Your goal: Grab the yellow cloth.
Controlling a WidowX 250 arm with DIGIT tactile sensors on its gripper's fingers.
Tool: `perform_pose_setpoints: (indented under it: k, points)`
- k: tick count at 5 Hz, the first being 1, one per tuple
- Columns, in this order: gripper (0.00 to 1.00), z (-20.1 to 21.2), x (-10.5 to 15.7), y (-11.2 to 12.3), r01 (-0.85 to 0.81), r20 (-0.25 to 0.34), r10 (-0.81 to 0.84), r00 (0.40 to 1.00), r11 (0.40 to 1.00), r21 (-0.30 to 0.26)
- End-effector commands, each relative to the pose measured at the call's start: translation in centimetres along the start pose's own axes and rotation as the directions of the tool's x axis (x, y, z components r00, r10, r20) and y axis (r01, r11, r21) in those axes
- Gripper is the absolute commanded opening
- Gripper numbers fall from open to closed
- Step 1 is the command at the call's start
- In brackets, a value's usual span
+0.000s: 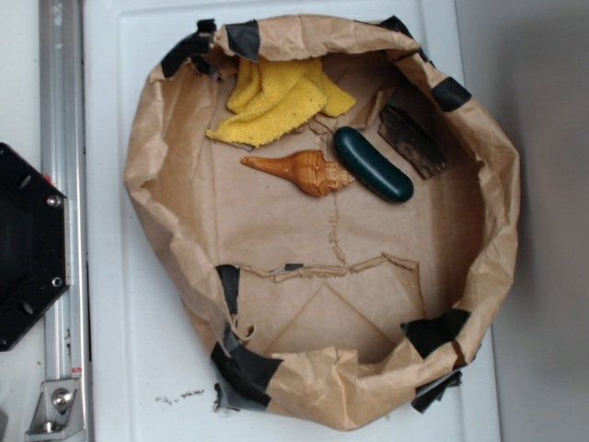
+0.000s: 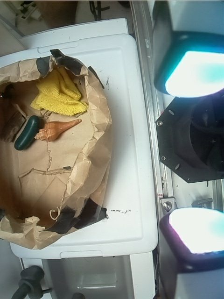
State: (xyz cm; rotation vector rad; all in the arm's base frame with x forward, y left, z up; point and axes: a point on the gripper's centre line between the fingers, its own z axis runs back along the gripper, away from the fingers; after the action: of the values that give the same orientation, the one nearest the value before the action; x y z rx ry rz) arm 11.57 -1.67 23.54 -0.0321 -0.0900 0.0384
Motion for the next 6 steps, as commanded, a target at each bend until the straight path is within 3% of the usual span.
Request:
perform_pose_setpoints:
  k: [1, 3, 4, 5, 6]
  points:
    - [1.00, 0.0, 0.0, 0.0, 0.000, 0.000, 0.000, 1.000, 1.000, 0.000]
    - [1.00, -5.7, 7.7, -0.1, 0.324, -0.028, -0.323, 0.946, 0.939, 0.114]
    - [1.00, -7.8, 8.9, 0.7, 0.353, -0.042, -0.351, 0.936, 0.929, 0.107]
    - [1.00, -10.2, 11.4, 1.5, 0.577, -0.089, -0.571, 0.816, 0.812, 0.088]
    - [1.00, -12.3, 13.5, 1.6, 0.691, -0.150, -0.676, 0.722, 0.717, 0.094]
